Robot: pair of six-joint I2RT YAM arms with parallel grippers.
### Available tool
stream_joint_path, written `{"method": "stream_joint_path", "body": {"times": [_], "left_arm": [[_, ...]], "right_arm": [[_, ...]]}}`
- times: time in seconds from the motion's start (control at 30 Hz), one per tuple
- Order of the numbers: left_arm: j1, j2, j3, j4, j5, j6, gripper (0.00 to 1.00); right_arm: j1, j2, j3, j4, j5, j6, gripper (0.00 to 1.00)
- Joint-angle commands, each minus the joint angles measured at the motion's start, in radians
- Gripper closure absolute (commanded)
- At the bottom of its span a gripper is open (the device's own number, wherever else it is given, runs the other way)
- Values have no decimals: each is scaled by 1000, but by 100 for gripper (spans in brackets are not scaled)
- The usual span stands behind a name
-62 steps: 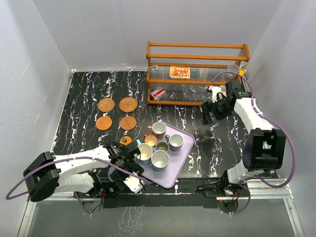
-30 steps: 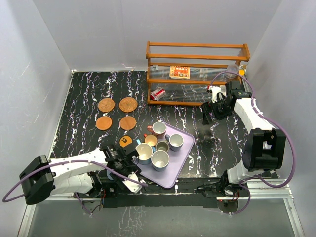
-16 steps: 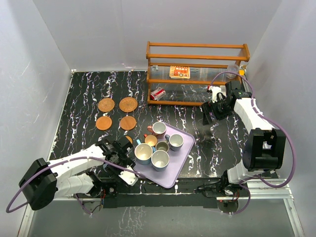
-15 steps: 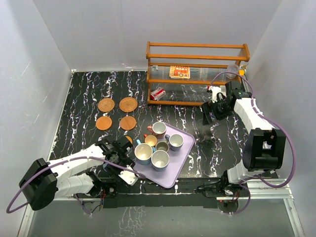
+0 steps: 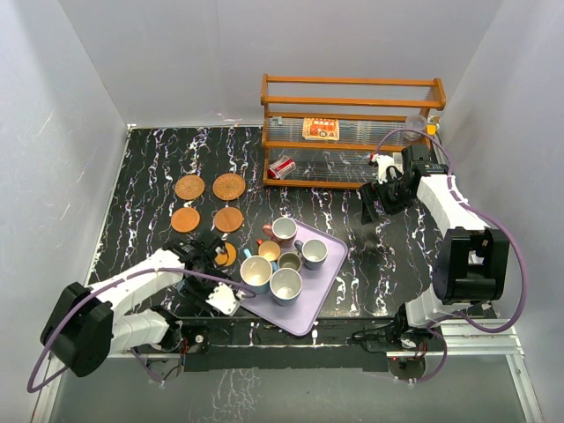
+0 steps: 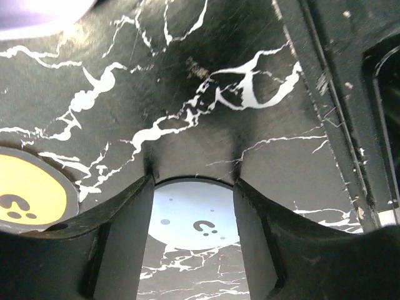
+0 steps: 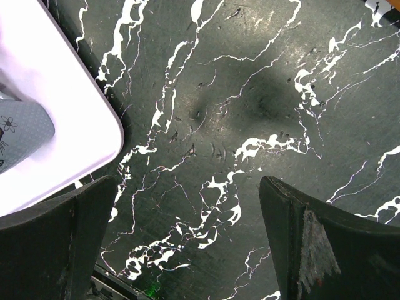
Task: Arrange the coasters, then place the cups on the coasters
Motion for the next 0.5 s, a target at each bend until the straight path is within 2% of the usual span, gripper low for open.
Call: {"method": "stream_joint_path", "body": {"times": [0.0,0.27,0.47], "left_arm": [[73,48,-8,32,7,68,48],[215,137,67,96,73,90,49],[258,143,187,31,149,-14,47]], "right_arm": [[-2,-5,38,12,-28,-19,2],[-1,-24,46,1,-45,-24,2],[1,-37,53,-14,-50,-34,2]]}}
